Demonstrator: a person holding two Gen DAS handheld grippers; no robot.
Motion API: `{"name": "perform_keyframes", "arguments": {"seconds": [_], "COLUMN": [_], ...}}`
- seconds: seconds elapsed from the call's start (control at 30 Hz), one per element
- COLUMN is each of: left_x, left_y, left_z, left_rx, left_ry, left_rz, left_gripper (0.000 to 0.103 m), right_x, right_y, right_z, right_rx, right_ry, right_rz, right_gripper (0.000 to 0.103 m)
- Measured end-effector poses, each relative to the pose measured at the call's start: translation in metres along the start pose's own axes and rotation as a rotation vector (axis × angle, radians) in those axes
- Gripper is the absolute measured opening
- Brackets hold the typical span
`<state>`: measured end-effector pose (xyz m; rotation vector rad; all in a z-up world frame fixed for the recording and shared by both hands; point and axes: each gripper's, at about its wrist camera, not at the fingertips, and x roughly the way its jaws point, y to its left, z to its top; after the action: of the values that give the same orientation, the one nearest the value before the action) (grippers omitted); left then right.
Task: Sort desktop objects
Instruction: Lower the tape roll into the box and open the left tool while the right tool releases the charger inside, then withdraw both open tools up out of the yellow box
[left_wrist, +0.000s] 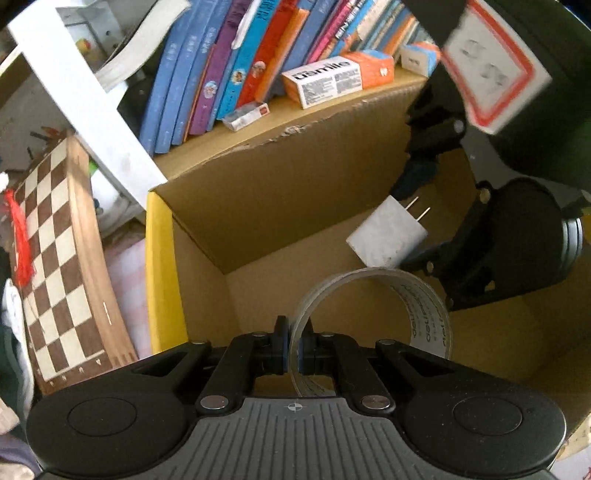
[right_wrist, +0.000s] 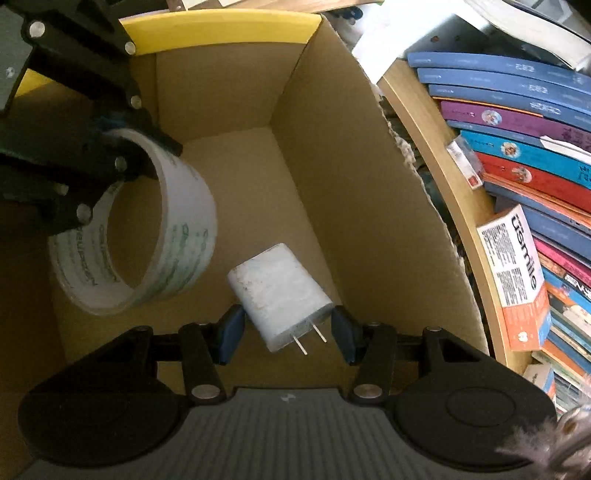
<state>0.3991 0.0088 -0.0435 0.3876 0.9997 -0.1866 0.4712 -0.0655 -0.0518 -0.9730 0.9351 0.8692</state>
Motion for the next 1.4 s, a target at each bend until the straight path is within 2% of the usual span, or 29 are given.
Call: {"name": "perform_keyframes", "arguments": {"seconds": [0.1,0.17,0.37,0.47,0.57,0.6,0.63,0.67,0.7,0.73,0.97,1.4], "left_x": [0.001,0.001,0.003,0.003,0.0,-0.001,-0.003,-0.005,-0.007,-0.009,-0.023,-0.074], "left_y": [0.0,0.0,-0.001,-0.004,-0.009,-0.012,-0.016,-0.02,-0.025,-0.029,-0.032,-0.017], "left_z": [0.0,0.0,0.003,0.004,0.005,0.005,0.005,0.006,0.007,0.007,0.004,0.0], "left_rx": [0.002,0.006,0.01,0.024,0.043,0.051,0.065,0.085,0.108,0.129,0.145,0.072], "left_ry": [0.014,0.021,0.029,0.031,0.025,0.021,0.014,0.004,-0.005,-0.013,-0.038,-0.161], "left_rz": [-0.007,-0.007,-0.003,-0.005,-0.015,-0.02,-0.025,-0.021,0.003,0.034,0.066,0.095], "left_gripper": [0.006,0.011,0.019,0.022,0.038,0.048,0.064,0.073,0.091,0.097,0.097,0.097], "right_x": [0.002,0.002,-0.016,-0.022,-0.032,-0.036,-0.038,-0.038,-0.041,-0.044,-0.061,-0.095], "right_y": [-0.001,-0.001,0.009,0.01,0.013,0.014,0.014,0.012,0.013,0.012,0.009,-0.005], "right_z": [0.0,0.0,-0.008,-0.009,-0.01,-0.011,-0.01,-0.008,-0.008,-0.008,-0.011,-0.019], "right_rx": [-0.001,-0.001,-0.002,0.012,0.018,0.018,0.018,0.019,0.023,0.028,0.092,0.282], "right_ry": [0.007,0.005,0.0,-0.016,-0.036,-0.043,-0.049,-0.056,-0.064,-0.072,-0.123,-0.229], "right_rz": [0.009,0.016,0.004,-0.008,-0.012,-0.015,-0.019,-0.022,-0.025,-0.027,-0.042,-0.049], "right_gripper": [0.049,0.049,0.049,0.06,0.067,0.069,0.071,0.072,0.073,0.075,0.082,0.082]}}
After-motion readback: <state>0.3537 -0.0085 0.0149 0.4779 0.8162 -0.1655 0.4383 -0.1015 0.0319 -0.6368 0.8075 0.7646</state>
